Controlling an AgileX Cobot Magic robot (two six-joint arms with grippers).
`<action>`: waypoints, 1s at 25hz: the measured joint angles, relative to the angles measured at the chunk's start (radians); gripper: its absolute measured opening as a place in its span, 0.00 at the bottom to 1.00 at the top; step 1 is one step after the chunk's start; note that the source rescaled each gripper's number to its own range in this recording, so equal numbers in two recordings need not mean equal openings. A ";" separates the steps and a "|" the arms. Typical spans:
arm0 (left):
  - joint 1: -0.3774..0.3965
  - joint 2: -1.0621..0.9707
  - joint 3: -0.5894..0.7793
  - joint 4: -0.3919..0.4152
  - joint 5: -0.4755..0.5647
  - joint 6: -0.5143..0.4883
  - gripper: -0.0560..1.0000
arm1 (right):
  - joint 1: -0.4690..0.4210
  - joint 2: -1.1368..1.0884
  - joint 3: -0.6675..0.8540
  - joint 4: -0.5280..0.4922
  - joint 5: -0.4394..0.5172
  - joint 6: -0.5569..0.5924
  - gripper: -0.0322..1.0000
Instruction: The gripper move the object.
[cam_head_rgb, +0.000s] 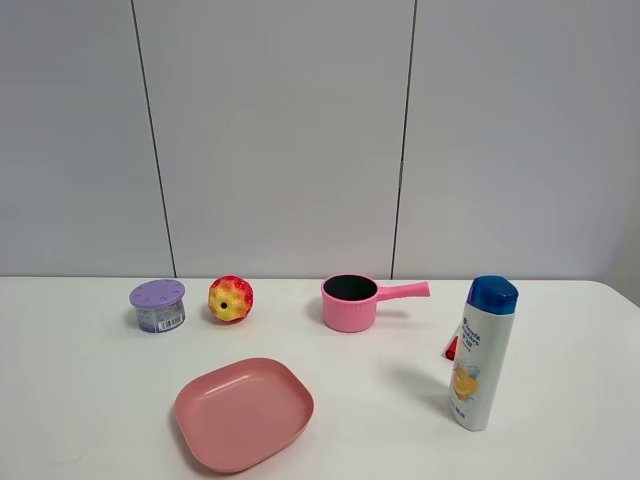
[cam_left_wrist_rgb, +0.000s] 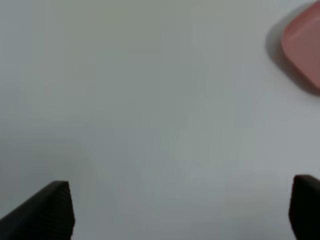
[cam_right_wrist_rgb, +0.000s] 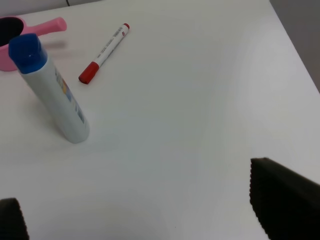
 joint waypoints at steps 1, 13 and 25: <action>0.000 -0.040 0.034 -0.016 0.000 0.013 0.52 | 0.000 0.000 0.000 0.000 0.000 0.000 1.00; 0.000 -0.377 0.204 -0.149 -0.104 0.125 0.52 | 0.000 0.000 0.000 0.000 0.000 0.000 1.00; 0.000 -0.383 0.227 -0.182 -0.146 0.272 0.52 | 0.000 0.000 0.000 0.000 0.000 0.000 1.00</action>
